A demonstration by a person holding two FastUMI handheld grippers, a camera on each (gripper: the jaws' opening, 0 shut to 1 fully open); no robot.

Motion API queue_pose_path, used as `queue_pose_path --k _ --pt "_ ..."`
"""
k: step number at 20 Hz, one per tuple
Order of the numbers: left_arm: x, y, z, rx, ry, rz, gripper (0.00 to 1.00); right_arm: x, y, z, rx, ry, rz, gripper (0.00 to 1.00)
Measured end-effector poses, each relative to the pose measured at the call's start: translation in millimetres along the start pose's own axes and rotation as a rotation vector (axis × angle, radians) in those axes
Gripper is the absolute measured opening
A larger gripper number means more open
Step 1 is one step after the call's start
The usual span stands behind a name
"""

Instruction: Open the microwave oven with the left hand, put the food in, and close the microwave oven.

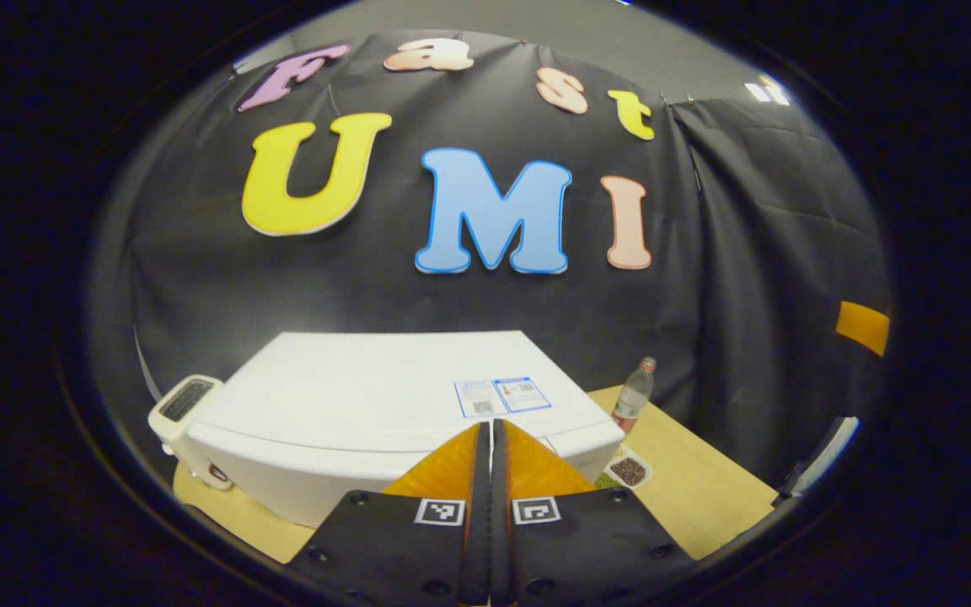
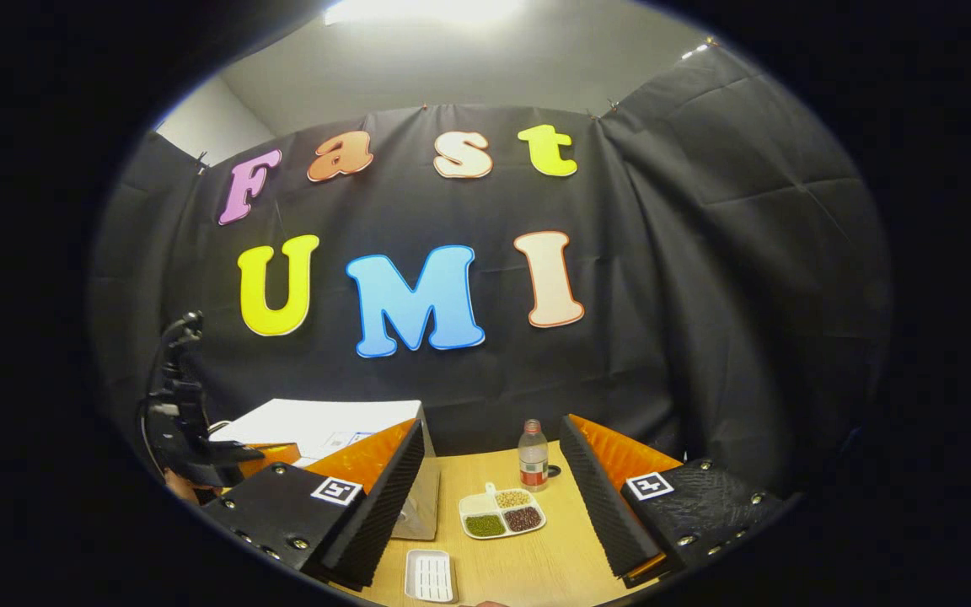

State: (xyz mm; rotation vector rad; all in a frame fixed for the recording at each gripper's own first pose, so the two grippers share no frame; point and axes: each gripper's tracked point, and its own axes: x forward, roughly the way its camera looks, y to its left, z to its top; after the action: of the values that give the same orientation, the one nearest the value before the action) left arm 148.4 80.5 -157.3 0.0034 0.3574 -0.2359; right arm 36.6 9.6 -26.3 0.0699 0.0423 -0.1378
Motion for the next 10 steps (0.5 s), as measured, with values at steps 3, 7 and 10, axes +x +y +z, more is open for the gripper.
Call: queue_pose_path --k 3,7,10 --pt "-61.0 16.1 69.1 0.039 -0.143 0.041 0.10 7.7 17.4 23.8 0.032 -0.021 0.033 0.98" --pt "-133.7 51.5 129.4 0.024 -0.303 0.160 0.94 7.4 39.8 48.6 0.003 -0.060 0.065 0.98" --pt "-163.2 67.0 144.3 0.002 -0.330 0.195 0.94 1.0 55.1 60.2 0.000 -0.067 0.092 0.98"
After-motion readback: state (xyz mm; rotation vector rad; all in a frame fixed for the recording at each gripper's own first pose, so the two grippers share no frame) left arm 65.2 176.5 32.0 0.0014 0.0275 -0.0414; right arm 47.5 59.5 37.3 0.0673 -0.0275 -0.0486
